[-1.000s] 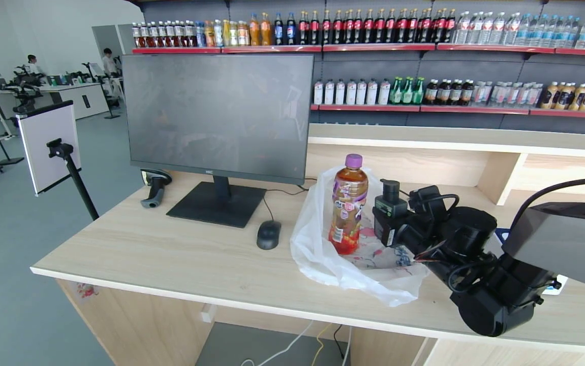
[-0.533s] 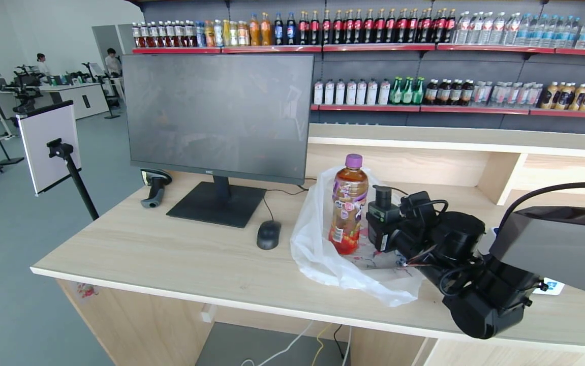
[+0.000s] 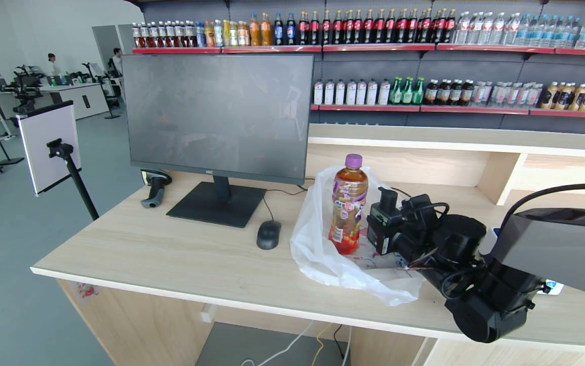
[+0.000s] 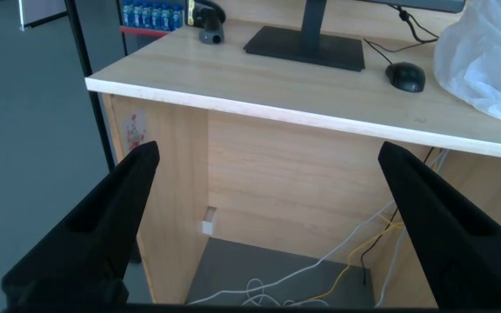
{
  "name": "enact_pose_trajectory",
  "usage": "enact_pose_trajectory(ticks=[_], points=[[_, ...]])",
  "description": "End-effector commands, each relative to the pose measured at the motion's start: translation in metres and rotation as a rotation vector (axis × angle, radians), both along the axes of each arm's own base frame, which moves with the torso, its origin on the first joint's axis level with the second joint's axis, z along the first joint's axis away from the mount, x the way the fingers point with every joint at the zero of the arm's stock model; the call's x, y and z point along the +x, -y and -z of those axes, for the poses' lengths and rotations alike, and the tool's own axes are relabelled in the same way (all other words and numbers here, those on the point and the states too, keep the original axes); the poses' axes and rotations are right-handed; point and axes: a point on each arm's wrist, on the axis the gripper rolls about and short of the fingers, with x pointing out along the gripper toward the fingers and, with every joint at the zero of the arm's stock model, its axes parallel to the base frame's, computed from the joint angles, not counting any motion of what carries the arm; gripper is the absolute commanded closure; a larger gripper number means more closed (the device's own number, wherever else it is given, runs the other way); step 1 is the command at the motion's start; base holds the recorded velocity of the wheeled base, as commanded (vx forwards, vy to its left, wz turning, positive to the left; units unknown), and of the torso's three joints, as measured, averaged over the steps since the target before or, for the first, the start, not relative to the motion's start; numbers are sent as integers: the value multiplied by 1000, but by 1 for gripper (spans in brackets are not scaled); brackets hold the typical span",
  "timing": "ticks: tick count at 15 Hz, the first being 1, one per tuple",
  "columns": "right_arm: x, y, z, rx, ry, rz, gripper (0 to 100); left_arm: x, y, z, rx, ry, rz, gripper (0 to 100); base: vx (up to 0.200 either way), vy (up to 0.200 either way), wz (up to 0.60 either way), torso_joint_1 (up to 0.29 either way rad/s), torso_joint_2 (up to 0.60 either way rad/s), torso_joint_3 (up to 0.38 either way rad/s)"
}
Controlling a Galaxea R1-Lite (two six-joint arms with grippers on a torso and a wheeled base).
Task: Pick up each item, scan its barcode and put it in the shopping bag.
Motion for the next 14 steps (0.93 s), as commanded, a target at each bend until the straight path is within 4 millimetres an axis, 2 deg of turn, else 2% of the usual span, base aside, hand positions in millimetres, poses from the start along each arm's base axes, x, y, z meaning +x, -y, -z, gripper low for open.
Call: enact_pose_trajectory(ticks=[1,14], points=[[0,0,-2,1,4,0,100,0,0,0,0,1,0,0,0,0,0,0,0,0],[-23,-3,5,-15,-69,-28,100,0,0,0,0,0,0,0,0,0,0,0,0,0]])
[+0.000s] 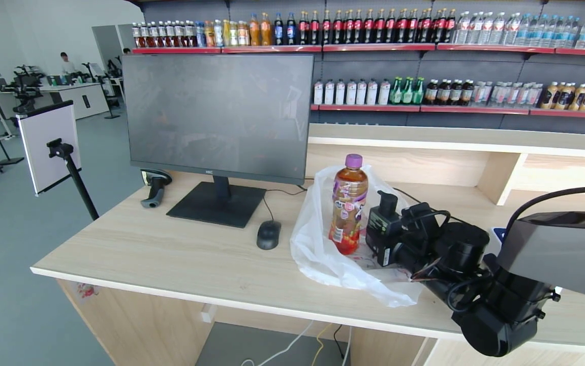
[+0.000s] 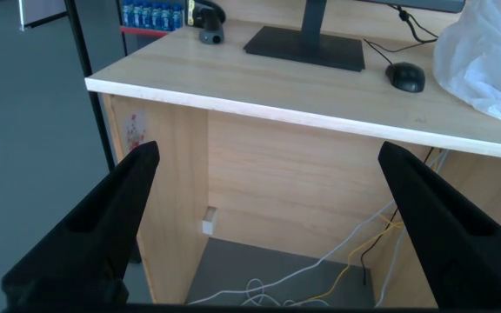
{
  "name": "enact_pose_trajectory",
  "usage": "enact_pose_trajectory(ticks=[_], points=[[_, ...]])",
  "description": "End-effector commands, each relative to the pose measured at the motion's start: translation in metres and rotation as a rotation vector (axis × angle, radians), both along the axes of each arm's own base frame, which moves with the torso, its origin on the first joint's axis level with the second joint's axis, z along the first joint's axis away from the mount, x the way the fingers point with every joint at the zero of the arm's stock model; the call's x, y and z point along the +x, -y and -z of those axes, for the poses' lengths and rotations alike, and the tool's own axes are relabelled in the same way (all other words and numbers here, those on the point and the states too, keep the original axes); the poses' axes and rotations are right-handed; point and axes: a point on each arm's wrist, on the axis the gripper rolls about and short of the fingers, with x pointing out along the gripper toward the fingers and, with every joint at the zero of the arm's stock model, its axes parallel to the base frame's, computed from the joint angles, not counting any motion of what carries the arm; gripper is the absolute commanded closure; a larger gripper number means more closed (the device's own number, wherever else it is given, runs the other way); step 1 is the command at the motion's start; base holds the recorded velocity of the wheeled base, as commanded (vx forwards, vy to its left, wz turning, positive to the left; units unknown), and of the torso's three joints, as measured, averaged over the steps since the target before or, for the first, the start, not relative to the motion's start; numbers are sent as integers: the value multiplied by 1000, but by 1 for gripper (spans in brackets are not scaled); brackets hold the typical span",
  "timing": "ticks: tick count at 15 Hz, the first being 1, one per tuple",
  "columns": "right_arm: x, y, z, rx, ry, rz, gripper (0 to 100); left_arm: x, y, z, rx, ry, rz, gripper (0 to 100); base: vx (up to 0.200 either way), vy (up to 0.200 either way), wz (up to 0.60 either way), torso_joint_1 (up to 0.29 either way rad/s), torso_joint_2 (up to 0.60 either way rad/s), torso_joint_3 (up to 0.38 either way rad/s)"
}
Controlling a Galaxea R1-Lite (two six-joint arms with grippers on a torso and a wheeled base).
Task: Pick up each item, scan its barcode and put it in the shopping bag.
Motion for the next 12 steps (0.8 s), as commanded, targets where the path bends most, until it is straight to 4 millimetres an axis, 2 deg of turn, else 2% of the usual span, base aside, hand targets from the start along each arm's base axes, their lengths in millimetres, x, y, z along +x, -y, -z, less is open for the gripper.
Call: enact_pose_trajectory(ticks=[1,4,5,10,12], points=[[-3,1,0,-4,-8,-2,100,0,0,0,-1,1,0,0,0,0,0,0,0,0],[-3,1,0,-4,-8,-2,100,0,0,0,-2,1,0,0,0,0,0,0,0,0],[-4,1,1,-5,-11,-2,0,0,0,0,-1,1,0,0,0,0,0,0,0,0],[-5,1,-6,-1,8,-2,0,0,0,0,-1,1,0,0,0,0,0,0,0,0],[-11,4,-17,5,29,-2,0,0,0,0,-1,1,0,0,0,0,0,0,0,0]])
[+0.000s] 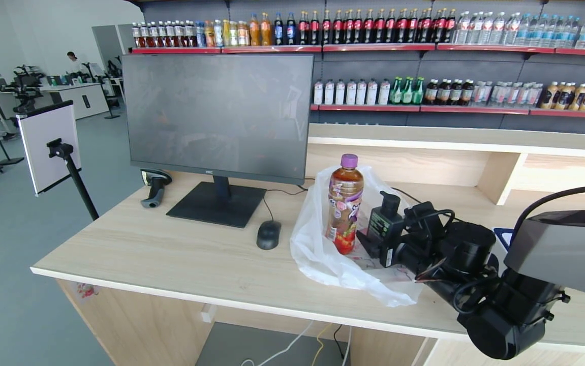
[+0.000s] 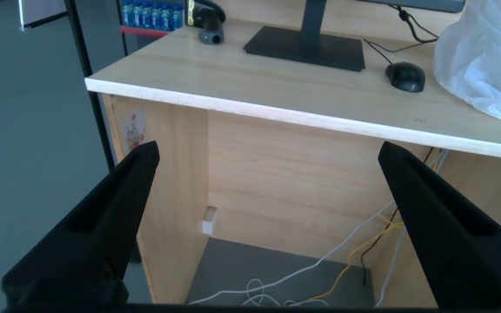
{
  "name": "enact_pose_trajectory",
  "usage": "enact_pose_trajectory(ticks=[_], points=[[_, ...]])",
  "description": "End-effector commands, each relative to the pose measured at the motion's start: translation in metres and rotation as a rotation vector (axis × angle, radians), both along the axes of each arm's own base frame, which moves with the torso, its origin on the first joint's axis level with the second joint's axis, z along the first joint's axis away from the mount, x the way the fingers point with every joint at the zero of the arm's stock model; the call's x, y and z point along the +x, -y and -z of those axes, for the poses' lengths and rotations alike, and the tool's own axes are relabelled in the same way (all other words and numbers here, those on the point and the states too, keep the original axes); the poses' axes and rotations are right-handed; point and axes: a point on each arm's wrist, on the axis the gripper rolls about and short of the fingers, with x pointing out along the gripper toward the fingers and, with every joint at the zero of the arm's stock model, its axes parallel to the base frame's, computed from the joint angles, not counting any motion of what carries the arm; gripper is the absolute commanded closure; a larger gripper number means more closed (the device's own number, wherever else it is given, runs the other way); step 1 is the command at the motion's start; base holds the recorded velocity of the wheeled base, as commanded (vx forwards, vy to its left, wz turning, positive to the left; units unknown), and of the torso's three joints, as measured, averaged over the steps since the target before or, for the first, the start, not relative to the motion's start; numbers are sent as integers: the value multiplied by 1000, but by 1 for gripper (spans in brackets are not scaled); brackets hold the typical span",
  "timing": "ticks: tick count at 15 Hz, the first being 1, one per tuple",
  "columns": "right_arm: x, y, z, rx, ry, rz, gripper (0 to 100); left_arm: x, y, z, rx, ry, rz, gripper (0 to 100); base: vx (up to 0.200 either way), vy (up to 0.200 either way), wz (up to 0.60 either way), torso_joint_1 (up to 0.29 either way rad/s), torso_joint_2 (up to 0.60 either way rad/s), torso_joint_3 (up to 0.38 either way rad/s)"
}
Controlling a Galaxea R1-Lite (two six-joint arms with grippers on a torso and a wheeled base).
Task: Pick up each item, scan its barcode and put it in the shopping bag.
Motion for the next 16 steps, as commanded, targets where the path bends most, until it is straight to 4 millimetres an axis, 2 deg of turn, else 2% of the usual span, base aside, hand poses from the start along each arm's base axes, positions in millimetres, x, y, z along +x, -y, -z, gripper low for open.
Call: enact_pose_trajectory(ticks=[1,6,9,10,12,13,16], points=[[-10,3,-15,8,25,-1,0,0,0,0,-2,1,0,0,0,0,0,0,0,0],[-38,13,-46,23,74,-2,0,0,0,0,0,-1,0,0,0,0,0,0,0,0],[-61,17,-72,45,139,-17,0,0,0,0,0,1,-2,0,0,0,0,0,0,0],[-81,17,-85,60,170,-45,0,0,0,0,0,1,0,0,0,0,0,0,0,0],[-108,23,-96,73,196,-67,0,0,0,0,0,1,0,0,0,0,0,0,0,0],[-133,33,-102,78,212,-72,0,0,0,0,0,-1,0,0,0,0,0,0,0,0],[-177,51,-102,80,224,-85,0,0,0,0,0,1,0,0,0,0,0,0,0,0]])
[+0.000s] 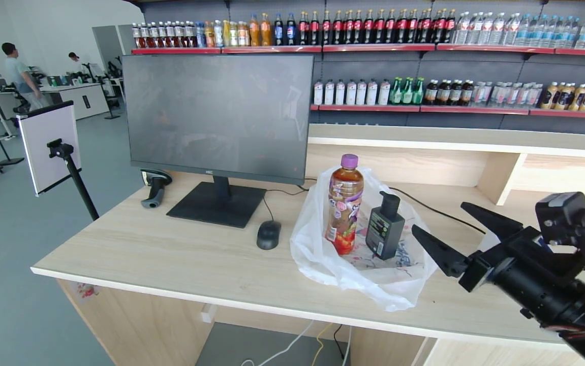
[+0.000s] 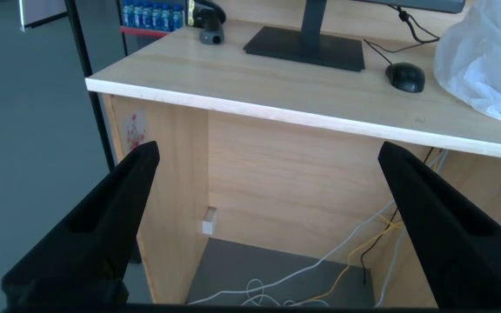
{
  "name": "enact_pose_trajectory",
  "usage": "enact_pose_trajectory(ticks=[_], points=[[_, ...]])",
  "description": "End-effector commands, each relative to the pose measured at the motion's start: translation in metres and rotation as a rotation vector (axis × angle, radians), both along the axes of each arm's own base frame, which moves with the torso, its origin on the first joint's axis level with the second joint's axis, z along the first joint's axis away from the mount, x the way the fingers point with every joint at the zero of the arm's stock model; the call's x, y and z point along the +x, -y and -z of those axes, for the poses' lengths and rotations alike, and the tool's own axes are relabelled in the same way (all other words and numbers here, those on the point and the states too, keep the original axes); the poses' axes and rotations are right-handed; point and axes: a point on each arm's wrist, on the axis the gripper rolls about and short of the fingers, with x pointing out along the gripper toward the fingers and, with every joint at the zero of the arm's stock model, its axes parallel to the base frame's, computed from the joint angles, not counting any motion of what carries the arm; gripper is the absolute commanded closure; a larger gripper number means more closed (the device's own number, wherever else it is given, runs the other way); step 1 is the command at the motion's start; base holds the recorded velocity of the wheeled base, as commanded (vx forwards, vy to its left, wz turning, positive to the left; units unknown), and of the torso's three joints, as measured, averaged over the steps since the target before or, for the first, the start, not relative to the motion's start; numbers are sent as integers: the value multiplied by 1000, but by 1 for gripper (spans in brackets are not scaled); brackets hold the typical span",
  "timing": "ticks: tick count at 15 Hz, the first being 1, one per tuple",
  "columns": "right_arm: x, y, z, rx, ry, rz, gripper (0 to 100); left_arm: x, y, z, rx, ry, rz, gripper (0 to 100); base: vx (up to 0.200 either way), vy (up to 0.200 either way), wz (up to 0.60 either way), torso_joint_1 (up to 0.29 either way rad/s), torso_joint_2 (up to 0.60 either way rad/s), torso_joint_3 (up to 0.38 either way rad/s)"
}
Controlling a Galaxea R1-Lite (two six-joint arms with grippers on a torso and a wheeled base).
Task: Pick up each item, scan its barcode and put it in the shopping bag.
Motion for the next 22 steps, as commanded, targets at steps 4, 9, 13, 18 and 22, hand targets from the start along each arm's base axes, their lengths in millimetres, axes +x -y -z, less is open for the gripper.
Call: enact_pose_trajectory(ticks=[4,9,13,18,22], points=[[-65,27,-24,73,160,-21,0,0,0,0,0,-1,0,0,0,0,0,0,0,0],[-111,37,-44,165,295,-141,0,0,0,0,0,1,0,0,0,0,0,0,0,0],[-177,79,10,3,82,-140,0,0,0,0,0,-1,0,0,0,0,0,0,0,0],[-211,100,62,-116,-111,-162,0,0,0,0,-2,-1,-2,0,0,0,0,0,0,0],[-214,98,62,-148,-83,-326,0,0,0,0,-2,-1,-2,0,0,0,0,0,0,0]])
